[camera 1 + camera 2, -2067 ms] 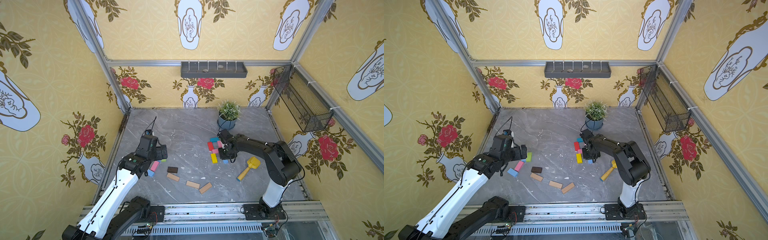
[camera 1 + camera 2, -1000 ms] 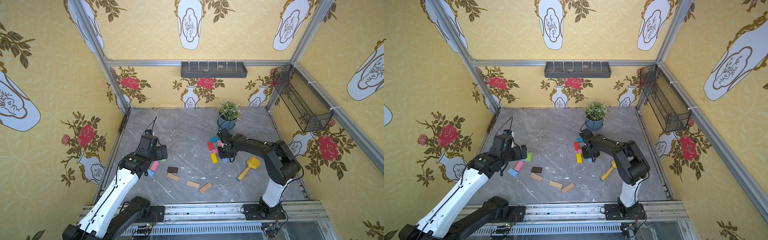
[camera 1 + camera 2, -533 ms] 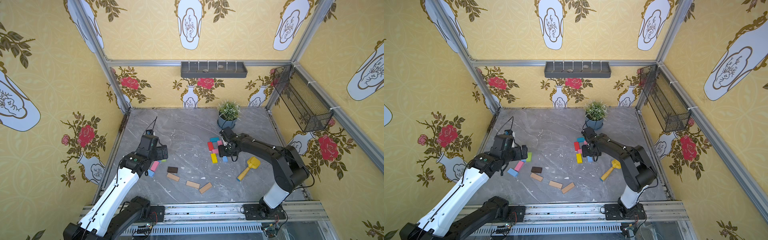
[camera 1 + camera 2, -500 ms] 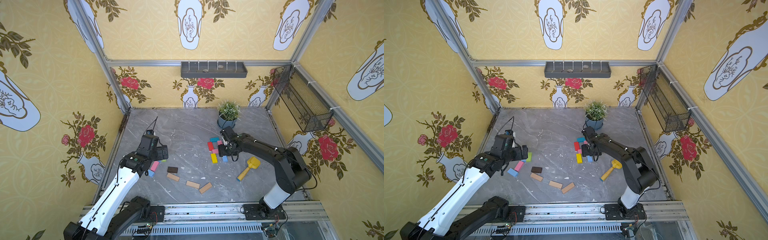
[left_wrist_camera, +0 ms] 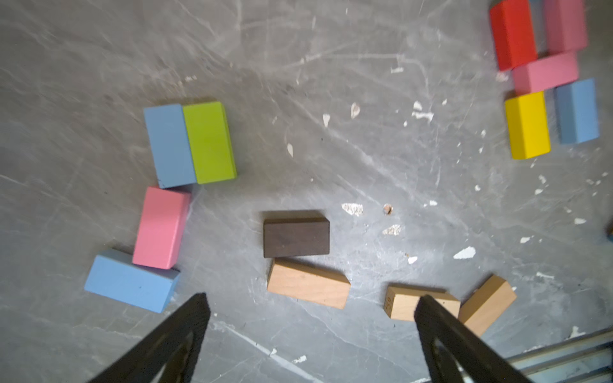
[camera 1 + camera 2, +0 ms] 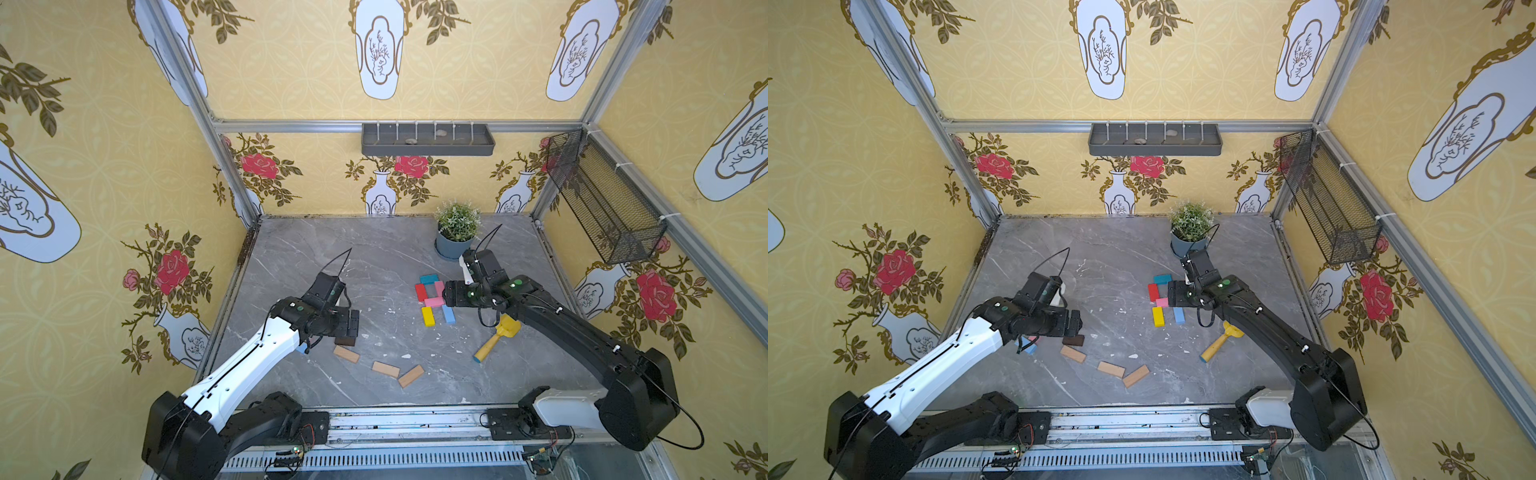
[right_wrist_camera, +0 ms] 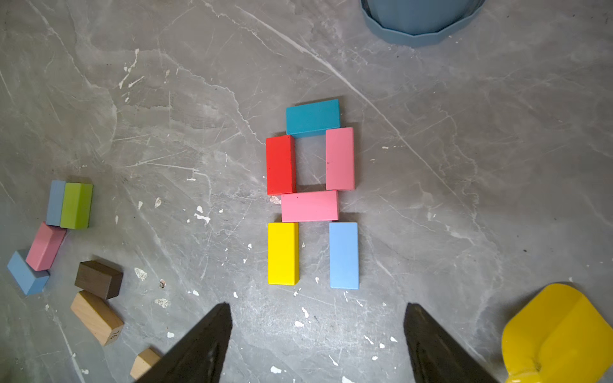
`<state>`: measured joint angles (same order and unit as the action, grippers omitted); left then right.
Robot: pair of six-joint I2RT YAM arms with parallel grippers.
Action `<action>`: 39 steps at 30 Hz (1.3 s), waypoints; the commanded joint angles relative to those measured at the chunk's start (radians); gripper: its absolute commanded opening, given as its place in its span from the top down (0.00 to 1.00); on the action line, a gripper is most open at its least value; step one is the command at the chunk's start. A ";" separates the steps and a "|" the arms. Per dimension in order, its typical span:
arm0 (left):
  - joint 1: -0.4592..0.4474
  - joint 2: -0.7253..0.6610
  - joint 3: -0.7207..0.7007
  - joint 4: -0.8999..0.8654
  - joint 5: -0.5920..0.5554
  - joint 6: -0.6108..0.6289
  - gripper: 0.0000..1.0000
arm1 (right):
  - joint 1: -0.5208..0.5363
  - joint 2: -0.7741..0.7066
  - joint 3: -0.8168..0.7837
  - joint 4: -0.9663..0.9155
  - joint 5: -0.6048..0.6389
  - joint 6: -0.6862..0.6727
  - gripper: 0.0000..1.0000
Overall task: Assemble the number 8 with building blocks
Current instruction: Pick up the building block from the center of the board.
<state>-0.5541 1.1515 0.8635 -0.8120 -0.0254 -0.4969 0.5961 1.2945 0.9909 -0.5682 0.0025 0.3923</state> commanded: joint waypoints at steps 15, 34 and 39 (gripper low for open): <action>-0.084 0.302 0.045 -0.031 -0.103 -0.020 0.00 | -0.006 -0.080 -0.047 0.021 -0.012 0.011 0.10; -0.084 0.451 0.042 0.054 -0.103 -0.033 0.13 | -0.006 -0.087 -0.064 0.026 -0.001 0.004 0.08; -0.084 0.486 0.046 0.063 -0.110 -0.040 0.17 | -0.006 -0.087 -0.072 0.027 0.001 -0.001 0.07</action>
<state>-0.6380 1.6222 0.9051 -0.7563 -0.1234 -0.5266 0.5892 1.2060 0.9234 -0.5663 -0.0139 0.3988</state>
